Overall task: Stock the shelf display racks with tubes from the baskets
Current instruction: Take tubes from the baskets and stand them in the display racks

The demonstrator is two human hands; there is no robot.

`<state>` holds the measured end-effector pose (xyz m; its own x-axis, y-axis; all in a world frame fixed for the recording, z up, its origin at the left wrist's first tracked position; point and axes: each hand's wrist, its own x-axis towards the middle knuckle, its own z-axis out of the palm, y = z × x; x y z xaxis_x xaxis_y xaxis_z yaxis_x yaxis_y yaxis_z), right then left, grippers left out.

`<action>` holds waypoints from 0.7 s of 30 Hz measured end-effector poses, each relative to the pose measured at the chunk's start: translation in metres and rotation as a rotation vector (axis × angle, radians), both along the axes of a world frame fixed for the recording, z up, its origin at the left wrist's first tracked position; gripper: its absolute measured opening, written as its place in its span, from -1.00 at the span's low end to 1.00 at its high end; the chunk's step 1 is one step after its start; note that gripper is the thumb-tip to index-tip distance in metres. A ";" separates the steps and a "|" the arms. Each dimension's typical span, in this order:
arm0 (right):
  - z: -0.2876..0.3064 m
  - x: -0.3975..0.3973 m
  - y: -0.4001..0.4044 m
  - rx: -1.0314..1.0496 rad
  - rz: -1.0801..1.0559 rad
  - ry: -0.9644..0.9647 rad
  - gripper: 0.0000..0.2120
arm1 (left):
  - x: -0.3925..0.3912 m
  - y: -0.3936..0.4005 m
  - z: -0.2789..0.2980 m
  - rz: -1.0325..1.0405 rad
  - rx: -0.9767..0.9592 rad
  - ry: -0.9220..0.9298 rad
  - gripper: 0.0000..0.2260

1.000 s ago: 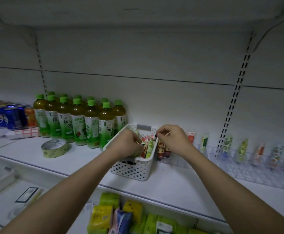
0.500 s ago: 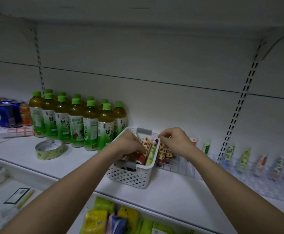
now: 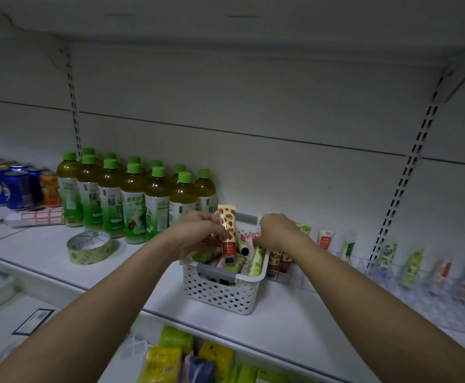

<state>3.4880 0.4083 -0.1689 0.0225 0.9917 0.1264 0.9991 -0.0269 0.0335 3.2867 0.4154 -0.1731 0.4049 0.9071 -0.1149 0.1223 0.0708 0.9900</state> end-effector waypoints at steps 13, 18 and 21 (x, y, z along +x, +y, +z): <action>0.001 -0.029 -0.004 -0.105 0.203 0.607 -0.81 | -0.010 -0.004 -0.005 0.047 0.022 -0.071 -0.89; 0.006 -0.018 -0.012 -0.315 0.180 0.915 -0.72 | -0.011 -0.009 0.001 0.077 0.021 -0.122 -0.81; 0.013 -0.012 -0.018 -0.341 0.225 1.007 -0.73 | -0.011 -0.010 0.006 0.086 0.045 -0.140 -0.77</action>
<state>3.4758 0.3905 -0.1555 -0.2245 0.9656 -0.1313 0.5533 0.0154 -0.8328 3.2753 0.4049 -0.1669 0.3346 0.9421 -0.0209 -0.0214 0.0298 0.9993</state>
